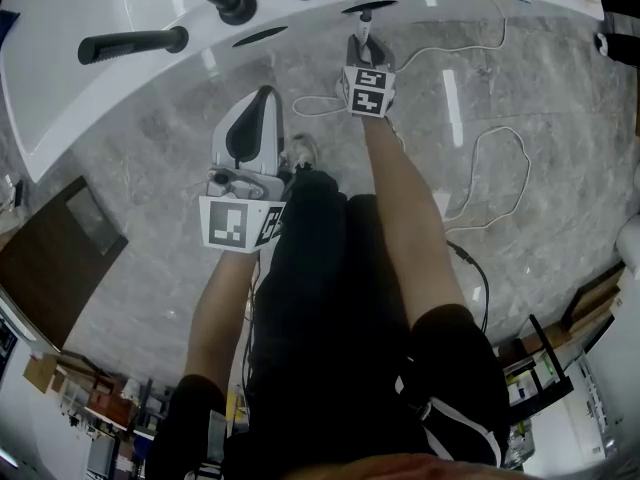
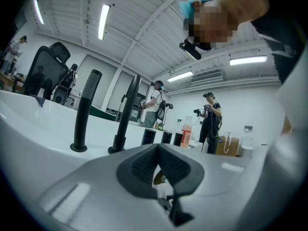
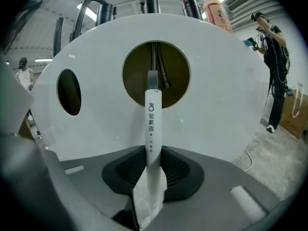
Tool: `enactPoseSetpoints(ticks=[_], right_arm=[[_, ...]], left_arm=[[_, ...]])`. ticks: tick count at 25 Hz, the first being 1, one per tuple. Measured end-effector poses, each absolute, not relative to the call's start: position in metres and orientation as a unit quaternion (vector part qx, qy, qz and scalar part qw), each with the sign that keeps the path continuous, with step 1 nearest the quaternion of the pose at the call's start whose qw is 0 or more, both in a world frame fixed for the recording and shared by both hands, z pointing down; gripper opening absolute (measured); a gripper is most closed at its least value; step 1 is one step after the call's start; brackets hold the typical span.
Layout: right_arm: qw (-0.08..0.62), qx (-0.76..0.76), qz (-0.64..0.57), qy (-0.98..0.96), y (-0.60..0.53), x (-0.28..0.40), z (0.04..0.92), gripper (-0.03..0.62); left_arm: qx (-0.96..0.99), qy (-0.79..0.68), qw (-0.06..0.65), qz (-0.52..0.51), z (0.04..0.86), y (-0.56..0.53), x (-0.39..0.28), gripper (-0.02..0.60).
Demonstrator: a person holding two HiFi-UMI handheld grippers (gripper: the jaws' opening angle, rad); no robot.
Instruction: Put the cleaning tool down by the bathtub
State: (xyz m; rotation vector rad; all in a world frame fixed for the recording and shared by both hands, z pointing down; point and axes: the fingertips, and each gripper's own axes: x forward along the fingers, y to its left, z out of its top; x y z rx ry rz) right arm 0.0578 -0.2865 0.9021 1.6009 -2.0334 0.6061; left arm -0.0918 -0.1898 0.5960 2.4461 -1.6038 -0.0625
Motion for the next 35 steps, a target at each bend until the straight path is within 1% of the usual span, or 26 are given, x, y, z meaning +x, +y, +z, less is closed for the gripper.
enactPoseSetpoints(ticks=[6, 12, 22, 24, 26, 27, 35], right_arm=[[0.239, 0.585, 0.217, -0.744, -0.290, 0.053, 0.904, 0.100], [0.255, 0.585, 0.223, -0.737, -0.289, 0.056, 0.915, 0.101], [0.261, 0.586, 0.239, -0.729, -0.288, 0.059, 0.927, 0.101], [0.258, 0.586, 0.242, -0.729, -0.286, 0.059, 0.928, 0.115], [0.254, 0.587, 0.246, -0.728, -0.285, 0.059, 0.929, 0.152], [0.253, 0.587, 0.248, -0.728, -0.285, 0.059, 0.928, 0.160], [0.260, 0.584, 0.255, -0.726, -0.277, 0.058, 0.919, 0.166]], left_arm=[[0.838, -0.539, 0.092, -0.014, 0.596, -0.190, -0.088, 0.008], [0.837, -0.539, 0.092, -0.015, 0.599, -0.189, -0.089, 0.008], [0.834, -0.542, 0.097, -0.021, 0.603, -0.195, -0.092, 0.008], [0.835, -0.542, 0.099, -0.021, 0.604, -0.195, -0.092, 0.008], [0.834, -0.542, 0.100, -0.020, 0.604, -0.196, -0.093, 0.008], [0.834, -0.543, 0.101, -0.019, 0.604, -0.197, -0.093, 0.008], [0.829, -0.548, 0.112, -0.014, 0.592, -0.198, -0.099, 0.008]])
